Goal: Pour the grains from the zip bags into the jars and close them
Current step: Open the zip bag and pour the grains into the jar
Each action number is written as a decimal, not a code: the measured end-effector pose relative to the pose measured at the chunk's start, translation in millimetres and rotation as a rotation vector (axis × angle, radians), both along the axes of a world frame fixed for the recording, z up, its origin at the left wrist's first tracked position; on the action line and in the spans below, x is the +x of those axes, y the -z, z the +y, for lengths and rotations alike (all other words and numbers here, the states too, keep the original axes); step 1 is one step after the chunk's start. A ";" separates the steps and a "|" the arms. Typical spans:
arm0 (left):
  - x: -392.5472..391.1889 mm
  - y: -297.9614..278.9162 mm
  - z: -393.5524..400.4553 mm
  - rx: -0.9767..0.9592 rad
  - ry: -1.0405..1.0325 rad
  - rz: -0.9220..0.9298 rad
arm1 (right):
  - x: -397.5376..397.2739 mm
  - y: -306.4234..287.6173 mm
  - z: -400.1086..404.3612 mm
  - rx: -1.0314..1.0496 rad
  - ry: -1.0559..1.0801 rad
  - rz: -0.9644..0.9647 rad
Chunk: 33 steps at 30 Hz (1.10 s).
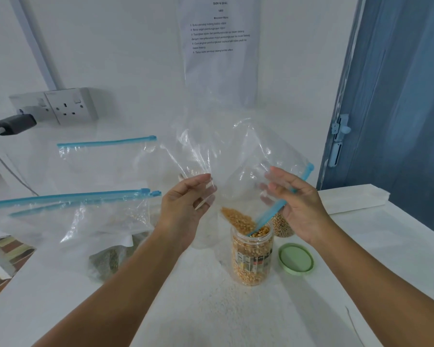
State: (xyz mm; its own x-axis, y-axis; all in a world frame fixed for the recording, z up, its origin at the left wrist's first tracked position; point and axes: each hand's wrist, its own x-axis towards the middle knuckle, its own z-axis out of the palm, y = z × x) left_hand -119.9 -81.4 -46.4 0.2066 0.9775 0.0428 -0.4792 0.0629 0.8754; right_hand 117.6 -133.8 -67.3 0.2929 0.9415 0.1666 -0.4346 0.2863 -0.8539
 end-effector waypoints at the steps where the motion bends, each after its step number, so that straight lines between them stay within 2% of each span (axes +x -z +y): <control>1: 0.2 0.5 -0.2 0.000 0.004 -0.001 | -0.5 1.4 -0.9 -0.003 0.002 -0.042; 4: -0.4 3.4 -0.5 -0.018 0.024 0.024 | 0.1 4.5 -1.2 0.002 0.033 -0.107; 12: 7.7 20.7 -18.0 -0.101 0.225 0.068 | 1.8 9.7 -3.7 0.001 0.061 -0.034; 18: 19.4 13.5 -19.2 0.008 0.147 0.162 | 1.0 10.6 -6.6 -0.005 0.071 -0.038; 27: 27.1 14.1 -23.3 0.138 0.114 0.263 | -2.0 18.1 -14.5 -0.059 0.096 -0.318; 33: 28.5 16.4 -19.5 0.314 0.161 0.496 | -3.5 15.5 -11.3 -0.029 0.144 -0.313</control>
State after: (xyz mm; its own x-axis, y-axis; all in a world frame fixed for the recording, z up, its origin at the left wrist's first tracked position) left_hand -91.5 -101.0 -62.8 0.4194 0.8888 0.1846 -0.0154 -0.1964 0.9804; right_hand 114.1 -145.1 -82.8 0.3615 0.9001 0.2433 -0.1070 0.2993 -0.9481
